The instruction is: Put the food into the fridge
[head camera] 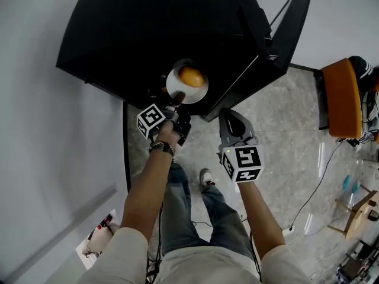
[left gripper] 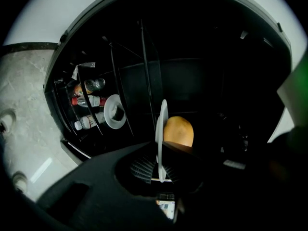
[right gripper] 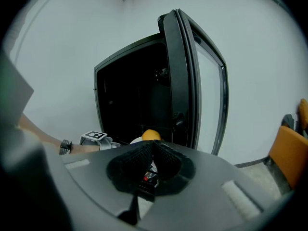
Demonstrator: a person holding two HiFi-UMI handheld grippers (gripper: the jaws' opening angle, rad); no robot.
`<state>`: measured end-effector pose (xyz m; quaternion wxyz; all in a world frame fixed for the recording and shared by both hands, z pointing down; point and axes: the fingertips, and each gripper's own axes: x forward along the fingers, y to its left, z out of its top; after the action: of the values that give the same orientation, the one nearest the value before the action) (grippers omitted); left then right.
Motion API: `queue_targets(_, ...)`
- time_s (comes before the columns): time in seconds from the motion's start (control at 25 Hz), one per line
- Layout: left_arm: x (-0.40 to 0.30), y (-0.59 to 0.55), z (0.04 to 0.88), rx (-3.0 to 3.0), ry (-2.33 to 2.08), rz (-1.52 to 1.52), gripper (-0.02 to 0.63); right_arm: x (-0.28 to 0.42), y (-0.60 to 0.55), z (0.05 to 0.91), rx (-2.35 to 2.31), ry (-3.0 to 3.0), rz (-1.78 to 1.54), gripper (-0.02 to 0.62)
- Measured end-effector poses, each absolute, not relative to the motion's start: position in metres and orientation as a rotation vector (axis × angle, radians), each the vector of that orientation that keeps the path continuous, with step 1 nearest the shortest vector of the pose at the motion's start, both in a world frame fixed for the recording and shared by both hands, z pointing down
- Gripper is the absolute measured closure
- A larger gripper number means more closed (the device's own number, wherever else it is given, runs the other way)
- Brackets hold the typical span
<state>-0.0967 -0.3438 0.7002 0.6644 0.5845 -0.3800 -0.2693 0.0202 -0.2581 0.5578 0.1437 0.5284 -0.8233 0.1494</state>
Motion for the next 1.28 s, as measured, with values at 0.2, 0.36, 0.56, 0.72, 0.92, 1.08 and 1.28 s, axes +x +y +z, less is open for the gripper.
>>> queue_targets(0.2,-0.093,-0.345,0.704,1.302,-0.866,-0.604,0.589,0.025,-0.258,0.561,1.526,-2.370,0.449,0.589)
queue_targets(0.36,-0.090,-0.348,0.704,1.295,-0.871,-0.612,0.589,0.028,-0.258,0.561,1.529,-2.372,0.450,0.589)
queue_targets(0.56,-0.090,-0.354,0.705,1.293,-0.891,-0.634,0.589,0.032,-0.260,0.560,1.537,-2.372,0.457,0.589)
queue_targets(0.72,-0.089,-0.360,0.701,1.308,-0.890,-0.658,0.581,0.033,-0.259,0.560,1.541,-2.382,0.489,0.589)
queue_targets(0.92,-0.091,-0.366,0.700,1.321,-0.893,-0.682,0.575,0.034,-0.258,0.561,1.560,-2.385,0.542,0.589)
queue_targets(1.08,-0.091,-0.366,0.702,1.337,-0.888,-0.683,0.555,0.037,-0.258,0.563,1.561,-2.376,0.545,0.589)
queue_targets(1.28,-0.089,-0.362,0.700,1.368,-0.885,-0.650,0.486,0.039,-0.260,0.565,1.568,-2.367,0.545,0.589)
